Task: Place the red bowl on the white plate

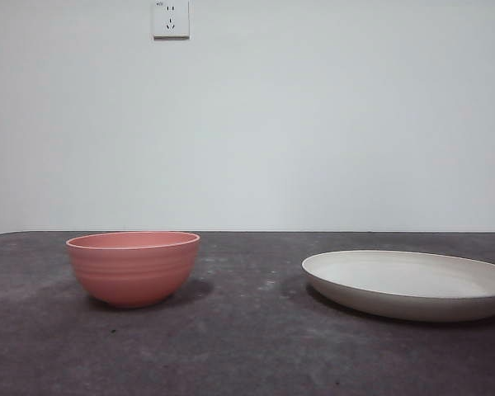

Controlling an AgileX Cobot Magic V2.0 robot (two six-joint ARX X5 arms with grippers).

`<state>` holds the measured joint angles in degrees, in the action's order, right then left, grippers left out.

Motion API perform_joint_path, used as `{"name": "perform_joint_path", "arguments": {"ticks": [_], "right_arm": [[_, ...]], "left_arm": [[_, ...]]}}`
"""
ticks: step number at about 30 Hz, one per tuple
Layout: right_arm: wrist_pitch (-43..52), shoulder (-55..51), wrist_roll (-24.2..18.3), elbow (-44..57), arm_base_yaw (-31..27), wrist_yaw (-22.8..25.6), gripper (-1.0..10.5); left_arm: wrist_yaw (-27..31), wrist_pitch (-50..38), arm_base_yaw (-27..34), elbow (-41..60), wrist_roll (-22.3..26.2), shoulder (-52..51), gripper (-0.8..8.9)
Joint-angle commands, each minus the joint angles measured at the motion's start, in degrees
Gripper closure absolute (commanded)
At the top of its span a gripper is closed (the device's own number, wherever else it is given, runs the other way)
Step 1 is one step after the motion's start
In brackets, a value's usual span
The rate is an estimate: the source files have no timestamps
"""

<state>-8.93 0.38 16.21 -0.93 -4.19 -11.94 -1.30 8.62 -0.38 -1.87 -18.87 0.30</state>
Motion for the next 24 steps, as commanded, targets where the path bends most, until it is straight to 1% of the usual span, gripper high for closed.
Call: {"name": "perform_joint_path", "arguments": {"ticks": [1, 5, 7, 12, 15, 18, 20, 23, 24], "right_arm": [[-0.07, -0.17, 5.16, -0.20, -0.09, -1.36, 9.4], [-0.15, -0.17, 7.15, -2.58, -0.09, -1.77, 9.4], [-0.13, -0.17, 7.52, -4.83, -0.09, -1.75, 9.4], [-0.63, 0.02, 7.39, -11.32, -0.09, -1.75, 9.4], [-2.01, 1.44, 7.26, -15.56, -0.09, -1.75, 9.4], [-4.55, 4.07, 6.54, -20.20, -0.09, -1.90, 9.4], [-6.99, 6.45, 5.16, -23.56, -0.09, -2.78, 9.4], [-12.39, 10.93, 2.93, -29.18, -0.09, -5.11, 9.4], [-15.10, 12.94, 1.51, -31.65, -0.07, -6.14, 9.4]], "left_arm": [[-0.52, -0.35, 0.11, 0.22, -7.91, -0.11, 8.05], [-3.52, -0.09, 0.11, -1.95, -10.82, 0.00, 8.04], [-3.87, 1.79, 0.11, -4.00, -11.89, 0.02, 8.04], [-4.22, 7.15, 0.11, -11.08, -11.96, 0.61, 8.04], [-4.98, 9.77, 0.09, -16.06, -10.45, 2.51, 8.04], [-5.66, 13.68, 0.09, -21.33, -7.63, 5.68, 8.04], [-7.17, 16.33, 0.09, -24.79, -5.05, 8.33, 8.04], [-11.13, 19.89, 0.09, -29.62, -1.29, 12.83, 8.04], [-12.57, 21.14, 0.09, -31.19, -0.22, 14.47, 8.04]]}}
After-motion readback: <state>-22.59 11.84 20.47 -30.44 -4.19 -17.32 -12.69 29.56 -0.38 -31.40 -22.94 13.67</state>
